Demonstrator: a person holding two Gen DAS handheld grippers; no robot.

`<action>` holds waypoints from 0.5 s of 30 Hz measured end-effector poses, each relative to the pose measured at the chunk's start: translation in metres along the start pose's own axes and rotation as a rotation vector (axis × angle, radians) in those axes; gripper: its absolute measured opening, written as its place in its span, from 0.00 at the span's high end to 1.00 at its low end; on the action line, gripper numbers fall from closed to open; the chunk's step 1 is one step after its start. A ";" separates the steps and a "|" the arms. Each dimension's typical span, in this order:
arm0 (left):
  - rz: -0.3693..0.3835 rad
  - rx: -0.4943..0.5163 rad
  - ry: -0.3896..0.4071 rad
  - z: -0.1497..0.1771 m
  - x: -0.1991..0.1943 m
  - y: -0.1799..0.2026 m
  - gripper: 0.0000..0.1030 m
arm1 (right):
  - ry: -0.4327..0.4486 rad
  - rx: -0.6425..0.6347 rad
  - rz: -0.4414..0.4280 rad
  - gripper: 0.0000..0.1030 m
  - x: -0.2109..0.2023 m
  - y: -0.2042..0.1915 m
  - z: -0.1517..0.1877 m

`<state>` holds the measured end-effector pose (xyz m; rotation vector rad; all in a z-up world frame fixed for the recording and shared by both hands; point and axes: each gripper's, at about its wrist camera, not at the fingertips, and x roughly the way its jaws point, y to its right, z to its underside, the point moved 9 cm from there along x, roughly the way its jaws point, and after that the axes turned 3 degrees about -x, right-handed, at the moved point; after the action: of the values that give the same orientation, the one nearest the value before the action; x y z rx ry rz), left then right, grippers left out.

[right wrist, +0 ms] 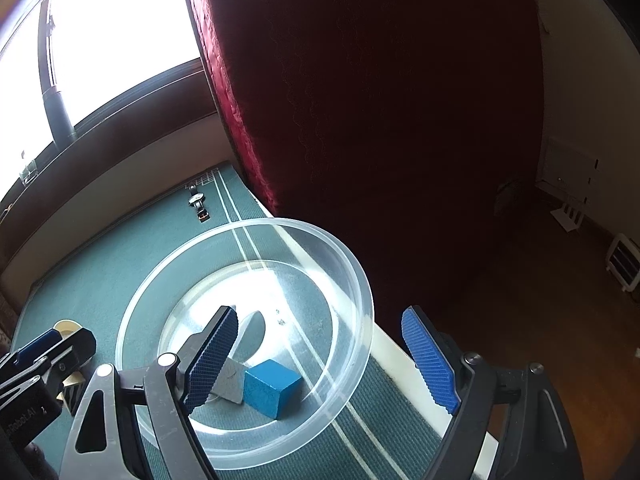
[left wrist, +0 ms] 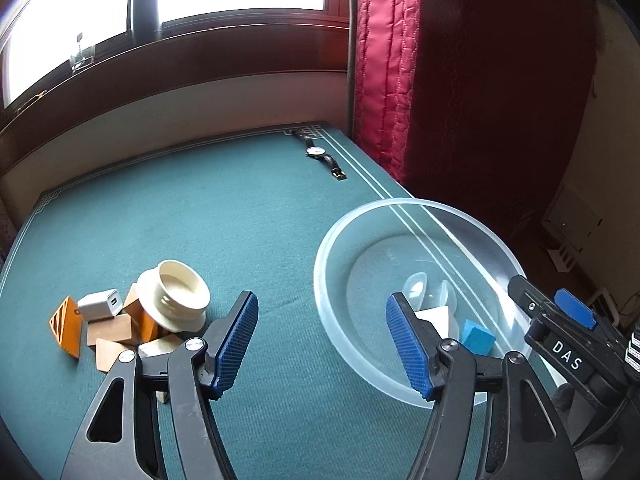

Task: Organize rigid objects
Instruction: 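Lower the striped prism into the clear bowl and open the left gripper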

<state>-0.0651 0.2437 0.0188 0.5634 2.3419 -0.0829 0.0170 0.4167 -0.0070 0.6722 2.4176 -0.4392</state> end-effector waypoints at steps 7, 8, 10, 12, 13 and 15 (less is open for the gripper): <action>-0.090 -0.023 -0.005 0.015 -0.001 -0.031 0.34 | -0.002 -0.002 -0.017 0.15 -0.003 -0.005 0.003; -0.099 -0.026 -0.006 0.017 -0.001 -0.034 0.34 | 0.002 -0.002 -0.021 0.12 -0.004 -0.006 0.003; -0.112 -0.033 -0.005 0.020 -0.002 -0.041 0.34 | 0.021 0.003 -0.026 0.06 -0.008 -0.006 0.003; -0.122 -0.047 -0.004 0.022 -0.004 -0.049 0.34 | 0.035 0.001 -0.030 0.05 -0.010 -0.007 0.002; -0.126 -0.056 -0.005 0.023 -0.005 -0.053 0.34 | 0.037 0.001 -0.030 0.05 -0.011 -0.007 0.002; -0.138 -0.073 -0.006 0.024 -0.005 -0.061 0.34 | 0.036 0.006 -0.030 0.05 -0.011 -0.008 0.002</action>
<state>-0.0722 0.1811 -0.0014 0.3651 2.3652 -0.0622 0.0213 0.4052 -0.0008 0.6529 2.4642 -0.4498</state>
